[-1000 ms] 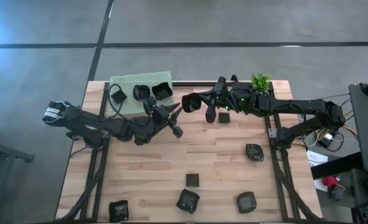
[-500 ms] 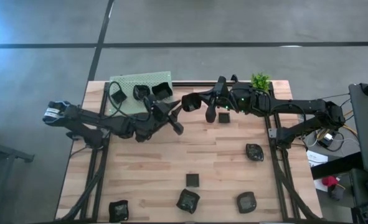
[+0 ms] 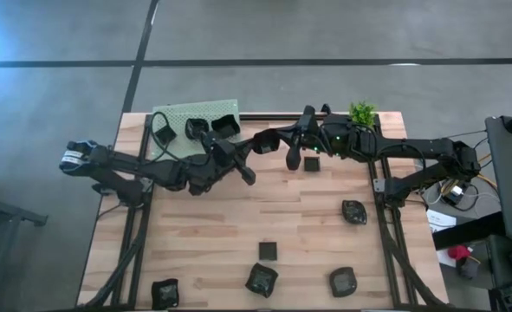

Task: Pick & Place Mini shaped plates
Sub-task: Stack the black leaf shaped plate on top of the leaf shaped plate on the shelf

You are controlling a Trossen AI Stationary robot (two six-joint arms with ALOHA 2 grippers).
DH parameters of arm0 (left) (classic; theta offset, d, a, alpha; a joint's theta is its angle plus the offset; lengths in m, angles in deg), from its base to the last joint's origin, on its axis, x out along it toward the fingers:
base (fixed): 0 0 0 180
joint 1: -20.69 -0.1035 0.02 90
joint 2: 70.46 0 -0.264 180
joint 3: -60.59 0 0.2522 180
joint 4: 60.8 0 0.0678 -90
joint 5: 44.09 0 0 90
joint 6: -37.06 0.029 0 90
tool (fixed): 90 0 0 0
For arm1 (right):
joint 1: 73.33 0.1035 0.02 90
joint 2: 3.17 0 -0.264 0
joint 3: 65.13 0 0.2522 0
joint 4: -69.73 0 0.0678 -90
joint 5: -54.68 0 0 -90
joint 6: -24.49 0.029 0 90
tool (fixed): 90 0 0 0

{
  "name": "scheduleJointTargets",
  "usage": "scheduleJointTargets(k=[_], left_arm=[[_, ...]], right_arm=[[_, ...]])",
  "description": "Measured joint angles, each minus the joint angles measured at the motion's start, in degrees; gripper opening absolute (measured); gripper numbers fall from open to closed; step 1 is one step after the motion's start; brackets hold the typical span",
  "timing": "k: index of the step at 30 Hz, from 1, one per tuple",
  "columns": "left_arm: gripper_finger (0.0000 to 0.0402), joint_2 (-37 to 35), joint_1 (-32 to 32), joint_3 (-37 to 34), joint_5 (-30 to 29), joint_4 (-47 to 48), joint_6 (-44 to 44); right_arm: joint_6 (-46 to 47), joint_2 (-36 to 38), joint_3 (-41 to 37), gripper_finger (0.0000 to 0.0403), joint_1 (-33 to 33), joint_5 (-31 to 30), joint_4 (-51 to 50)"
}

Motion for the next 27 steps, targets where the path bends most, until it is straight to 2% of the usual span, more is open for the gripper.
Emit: scheduleJointTargets(k=[6, 27], left_arm=[[0.0002, -0.1, -0.1, 0.0, -0.3, 0.0, -1.8], [0.0000, -0.1, -0.1, 0.0, -0.3, 0.0, -2.0]], right_arm=[[0.6, 0.0, 0.0, 0.0009, 0.0, -0.1, -0.1], [-1.1, 0.0, 0.0, 0.0009, 0.0, 0.2, -0.5]])
